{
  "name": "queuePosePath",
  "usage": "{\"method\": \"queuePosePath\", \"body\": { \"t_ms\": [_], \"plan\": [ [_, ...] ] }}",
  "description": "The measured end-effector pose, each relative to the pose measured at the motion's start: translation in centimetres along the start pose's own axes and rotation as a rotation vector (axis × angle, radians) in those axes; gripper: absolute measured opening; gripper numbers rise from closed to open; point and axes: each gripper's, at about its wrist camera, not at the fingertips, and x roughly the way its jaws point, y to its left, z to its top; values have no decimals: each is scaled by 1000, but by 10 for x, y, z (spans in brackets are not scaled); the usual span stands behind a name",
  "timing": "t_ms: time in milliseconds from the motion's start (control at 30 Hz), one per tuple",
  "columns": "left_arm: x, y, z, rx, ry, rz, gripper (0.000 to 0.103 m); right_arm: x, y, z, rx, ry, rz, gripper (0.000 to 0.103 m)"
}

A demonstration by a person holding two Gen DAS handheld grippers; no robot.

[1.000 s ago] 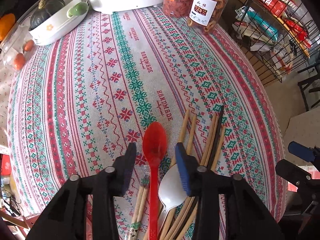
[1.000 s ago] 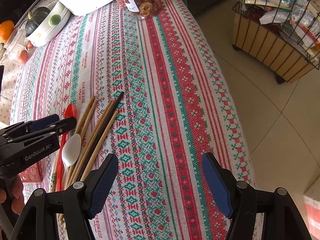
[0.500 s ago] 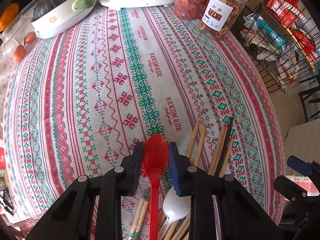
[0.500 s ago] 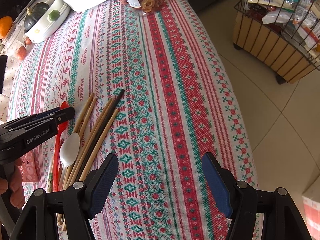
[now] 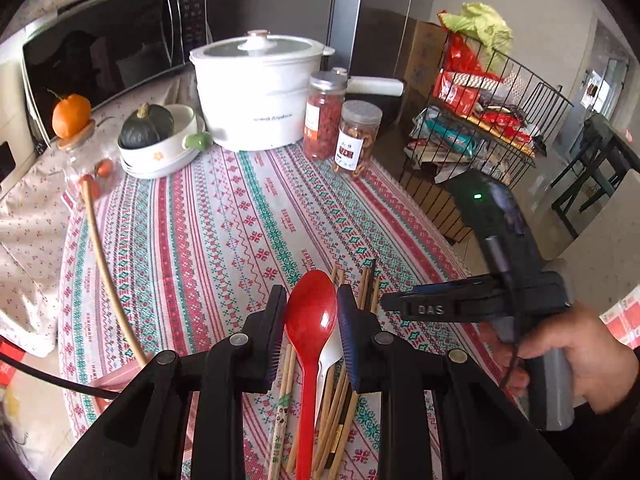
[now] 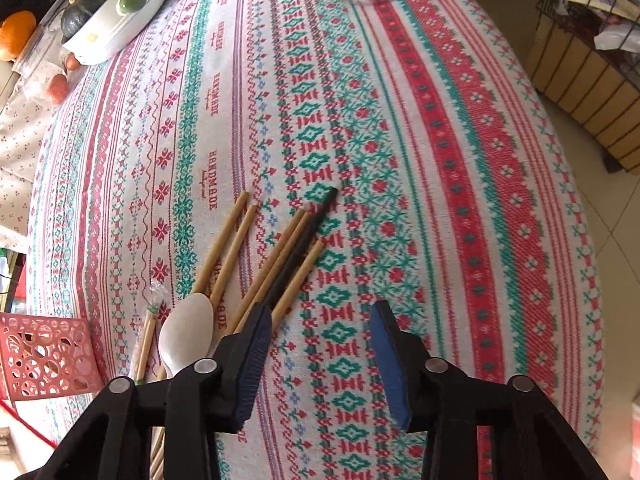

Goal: Organize utensils
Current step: 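Lift the red spoon with the left gripper while the right gripper grasps another wooden chopstick, then lower the red spoon into the pink basket and open the left gripper while the right gripper carries its chopstick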

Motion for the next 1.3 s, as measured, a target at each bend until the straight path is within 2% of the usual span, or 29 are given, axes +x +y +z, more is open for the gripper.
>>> {"method": "queuePosePath", "body": {
  "t_ms": [67,100,233,267,367,500,633,733,800,867,1067,1300],
  "plan": [
    [-18,4,-8,5,-32,-9,27,10,5,2,-6,20,-9,38],
    [-25,7,-12,2,-47,-16,27,11,9,2,-20,2,-27,38],
    [-43,17,-26,-22,-112,-44,27,14,25,0,-81,-10,-131,37],
    [-43,18,-29,-22,-116,-48,27,15,28,-1,-87,-11,-154,33],
    [-52,20,-30,-20,-131,-74,27,16,33,-4,-87,40,-158,29],
    [-65,22,-29,-19,-164,-80,27,21,44,-11,-186,84,-224,28],
    [-74,32,-29,-45,-193,-73,27,23,50,-9,-175,58,-253,29],
    [-80,40,-29,-72,-225,-68,27,23,57,-10,-183,23,-261,19],
    [-86,45,-28,-89,-249,-67,27,23,61,-12,-181,0,-241,8],
    [-92,50,-28,-104,-274,-63,27,20,66,-21,-175,-30,-221,6],
    [-114,67,-31,-163,-382,-44,27,-3,64,-26,-147,-123,-143,5],
    [-147,91,-32,-229,-540,-14,27,-79,83,-39,-204,-342,-4,5]
  ]
}}
